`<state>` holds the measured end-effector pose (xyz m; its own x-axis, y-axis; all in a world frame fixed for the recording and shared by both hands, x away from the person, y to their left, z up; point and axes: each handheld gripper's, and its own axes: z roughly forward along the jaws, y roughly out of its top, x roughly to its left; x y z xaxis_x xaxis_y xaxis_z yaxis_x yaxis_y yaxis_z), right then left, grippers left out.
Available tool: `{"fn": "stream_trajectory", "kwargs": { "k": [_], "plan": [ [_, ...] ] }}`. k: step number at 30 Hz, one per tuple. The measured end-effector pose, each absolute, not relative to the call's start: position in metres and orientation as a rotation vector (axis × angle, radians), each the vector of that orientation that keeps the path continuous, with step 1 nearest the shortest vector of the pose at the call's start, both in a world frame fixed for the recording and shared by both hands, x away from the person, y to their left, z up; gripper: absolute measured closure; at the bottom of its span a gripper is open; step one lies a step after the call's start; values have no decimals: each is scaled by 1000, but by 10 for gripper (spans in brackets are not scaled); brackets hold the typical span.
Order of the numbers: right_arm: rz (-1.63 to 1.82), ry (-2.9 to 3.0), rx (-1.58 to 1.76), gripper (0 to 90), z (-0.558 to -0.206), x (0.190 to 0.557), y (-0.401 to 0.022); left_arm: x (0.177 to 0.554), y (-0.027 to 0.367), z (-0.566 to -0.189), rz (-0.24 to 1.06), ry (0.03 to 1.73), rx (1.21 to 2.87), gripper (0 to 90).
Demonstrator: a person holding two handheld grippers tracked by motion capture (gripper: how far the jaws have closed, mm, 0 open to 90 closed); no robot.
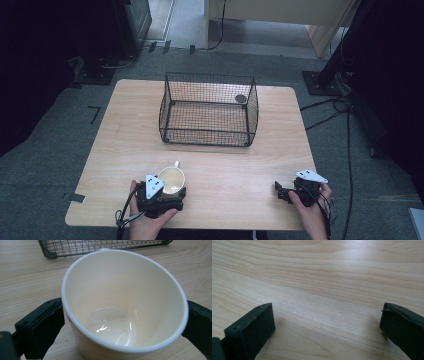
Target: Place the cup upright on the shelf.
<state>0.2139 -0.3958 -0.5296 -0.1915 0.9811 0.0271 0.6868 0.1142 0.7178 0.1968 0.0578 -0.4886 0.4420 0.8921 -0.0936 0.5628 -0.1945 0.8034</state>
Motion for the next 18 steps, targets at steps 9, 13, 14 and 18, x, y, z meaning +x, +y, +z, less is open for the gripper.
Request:
{"fn": "stream_trajectory", "kwargs": {
  "k": [9, 13, 14, 18],
  "plan": [
    [846, 1938, 1615, 0, -530, 214, -396, 197, 55, -494, 543, 1218, 1862, 58],
    [846, 1938, 1615, 0, -530, 214, -396, 198, 53, -494, 561, 1209, 1865, 78],
    [846, 1938, 1615, 0, -530, 214, -396, 199, 53, -495, 561, 1208, 1867, 78],
    [847, 1938, 1615, 0, -530, 214, -396, 202, 53, -494, 575, 1196, 1875, 82]
  ]
}}
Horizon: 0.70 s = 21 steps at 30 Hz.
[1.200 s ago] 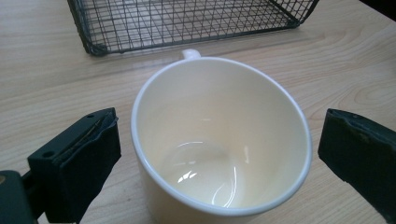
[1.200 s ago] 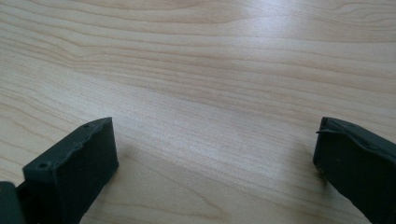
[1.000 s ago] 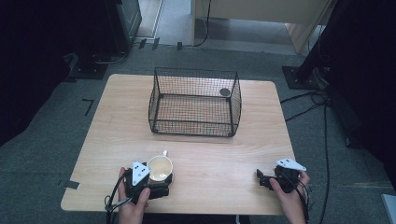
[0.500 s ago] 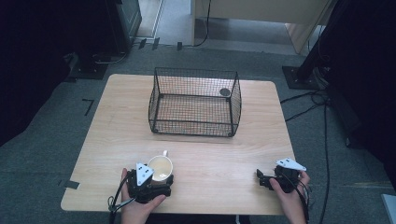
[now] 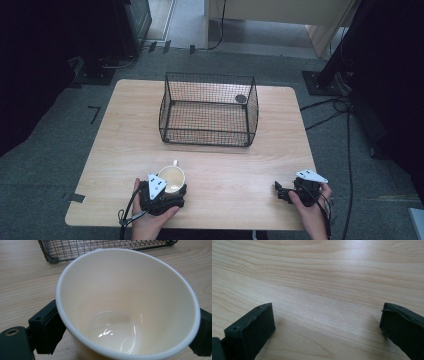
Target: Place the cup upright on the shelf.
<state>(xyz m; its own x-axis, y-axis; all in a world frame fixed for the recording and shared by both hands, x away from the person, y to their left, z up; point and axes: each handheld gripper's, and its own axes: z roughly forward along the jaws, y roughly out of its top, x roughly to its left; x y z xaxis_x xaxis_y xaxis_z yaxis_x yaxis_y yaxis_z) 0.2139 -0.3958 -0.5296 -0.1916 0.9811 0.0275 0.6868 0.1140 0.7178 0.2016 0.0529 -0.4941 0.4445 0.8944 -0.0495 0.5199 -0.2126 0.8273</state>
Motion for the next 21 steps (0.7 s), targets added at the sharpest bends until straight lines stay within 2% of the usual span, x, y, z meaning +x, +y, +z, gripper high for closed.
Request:
{"fn": "stream_trajectory", "kwargs": {
  "k": [9, 21],
  "plan": [
    [846, 1938, 1615, 0, -530, 214, -396, 206, 54, -495, 608, 1165, 1859, 95],
    [847, 1938, 1614, 0, -530, 214, -396, 209, 57, -488, 579, 1125, 1853, 97]
  ]
}}
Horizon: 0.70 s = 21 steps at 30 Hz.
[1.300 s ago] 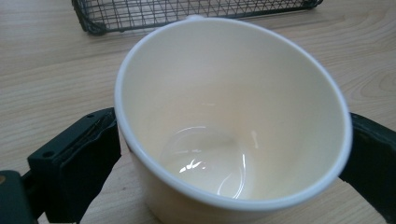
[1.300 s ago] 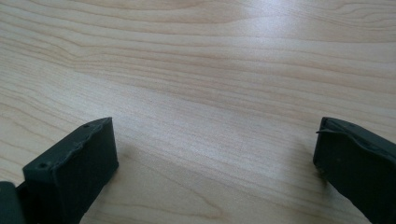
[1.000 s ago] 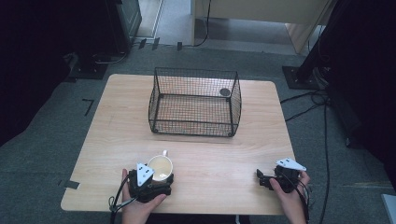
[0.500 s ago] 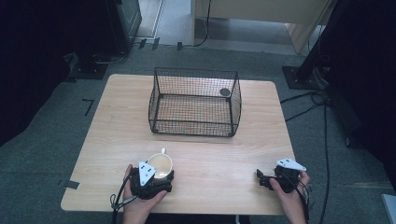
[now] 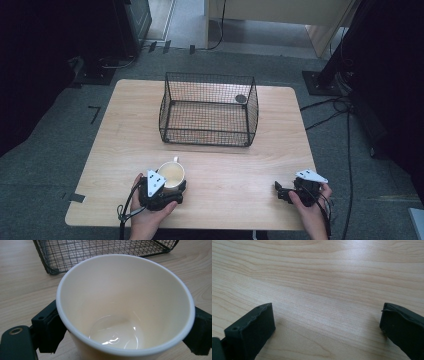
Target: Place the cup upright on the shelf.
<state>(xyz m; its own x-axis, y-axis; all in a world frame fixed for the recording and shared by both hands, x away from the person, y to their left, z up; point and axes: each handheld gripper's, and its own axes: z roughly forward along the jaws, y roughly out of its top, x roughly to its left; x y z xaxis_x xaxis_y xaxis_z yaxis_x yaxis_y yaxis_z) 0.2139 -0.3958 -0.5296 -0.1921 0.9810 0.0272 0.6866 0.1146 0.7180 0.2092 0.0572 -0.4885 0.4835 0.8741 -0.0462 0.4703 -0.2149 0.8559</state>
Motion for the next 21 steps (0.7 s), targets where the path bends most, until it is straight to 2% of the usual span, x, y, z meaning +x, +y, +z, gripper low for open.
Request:
{"fn": "stream_trajectory", "kwargs": {
  "k": [9, 21],
  "plan": [
    [847, 1938, 1614, 0, -530, 214, -396, 215, 56, -474, 554, 1082, 1846, 98],
    [847, 1938, 1614, 0, -530, 214, -396, 234, 51, -445, 583, 1043, 1818, 98]
  ]
}}
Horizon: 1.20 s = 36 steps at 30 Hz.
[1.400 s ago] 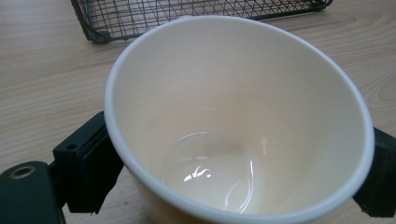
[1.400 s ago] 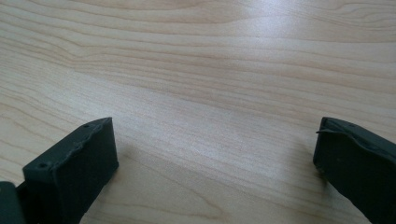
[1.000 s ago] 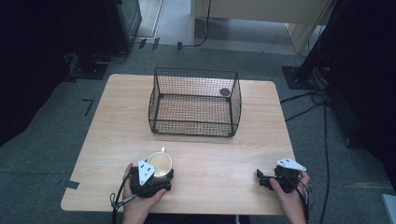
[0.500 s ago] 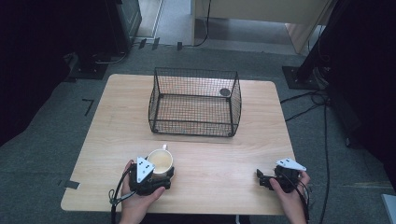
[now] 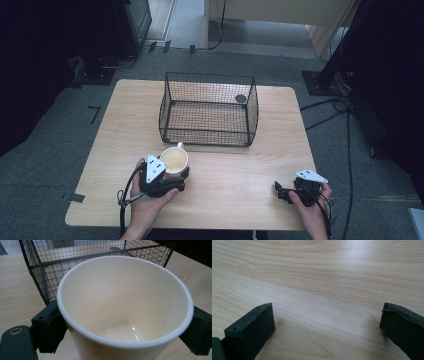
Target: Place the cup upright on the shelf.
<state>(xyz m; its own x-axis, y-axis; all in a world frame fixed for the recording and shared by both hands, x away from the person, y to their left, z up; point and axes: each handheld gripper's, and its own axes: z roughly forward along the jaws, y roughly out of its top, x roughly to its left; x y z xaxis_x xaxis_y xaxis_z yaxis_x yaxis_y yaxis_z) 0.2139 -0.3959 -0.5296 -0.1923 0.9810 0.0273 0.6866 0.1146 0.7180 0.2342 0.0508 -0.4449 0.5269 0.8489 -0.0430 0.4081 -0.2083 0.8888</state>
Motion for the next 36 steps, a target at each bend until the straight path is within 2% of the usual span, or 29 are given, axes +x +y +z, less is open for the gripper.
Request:
{"fn": "stream_trajectory", "kwargs": {
  "k": [17, 36],
  "plan": [
    [847, 1938, 1614, 0, -530, 214, -396, 265, 48, -408, 615, 1002, 1807, 98],
    [849, 1937, 1616, 0, -530, 214, -396, 306, 34, -391, 610, 981, 1790, 98]
  ]
}}
